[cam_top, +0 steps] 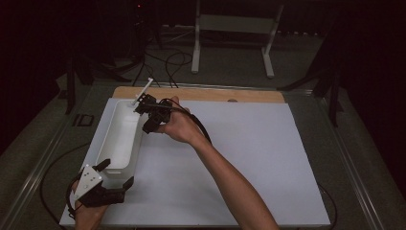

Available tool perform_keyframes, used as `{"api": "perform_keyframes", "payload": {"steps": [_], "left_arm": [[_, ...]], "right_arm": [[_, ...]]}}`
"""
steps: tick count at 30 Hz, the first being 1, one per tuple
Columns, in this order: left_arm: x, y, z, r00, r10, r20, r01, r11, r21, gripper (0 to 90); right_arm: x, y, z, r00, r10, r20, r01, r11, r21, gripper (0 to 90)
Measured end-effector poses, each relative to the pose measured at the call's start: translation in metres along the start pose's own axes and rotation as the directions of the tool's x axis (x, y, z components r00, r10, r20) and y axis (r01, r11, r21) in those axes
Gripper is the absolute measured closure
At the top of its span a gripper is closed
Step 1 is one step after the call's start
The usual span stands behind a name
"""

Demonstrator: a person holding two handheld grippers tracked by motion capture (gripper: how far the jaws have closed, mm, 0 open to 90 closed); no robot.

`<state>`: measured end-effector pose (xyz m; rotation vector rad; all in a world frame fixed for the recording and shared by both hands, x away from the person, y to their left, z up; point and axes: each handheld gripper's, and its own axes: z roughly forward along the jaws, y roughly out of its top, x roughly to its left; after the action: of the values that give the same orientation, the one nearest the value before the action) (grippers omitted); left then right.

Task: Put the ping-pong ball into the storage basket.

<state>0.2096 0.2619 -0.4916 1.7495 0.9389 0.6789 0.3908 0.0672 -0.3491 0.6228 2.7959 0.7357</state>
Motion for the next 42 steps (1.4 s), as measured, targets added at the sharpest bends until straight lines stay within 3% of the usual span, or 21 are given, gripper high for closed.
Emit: {"api": "perform_keyframes", "payload": {"steps": [42], "left_arm": [[0.000,0.000,0.000,1.0000,-0.001,0.002,0.001,1.0000,-0.001,0.3]], "right_arm": [[0.011,0.018,0.011,0.9998,-0.015,-0.013,0.015,0.9998,-0.011,50.9]]}}
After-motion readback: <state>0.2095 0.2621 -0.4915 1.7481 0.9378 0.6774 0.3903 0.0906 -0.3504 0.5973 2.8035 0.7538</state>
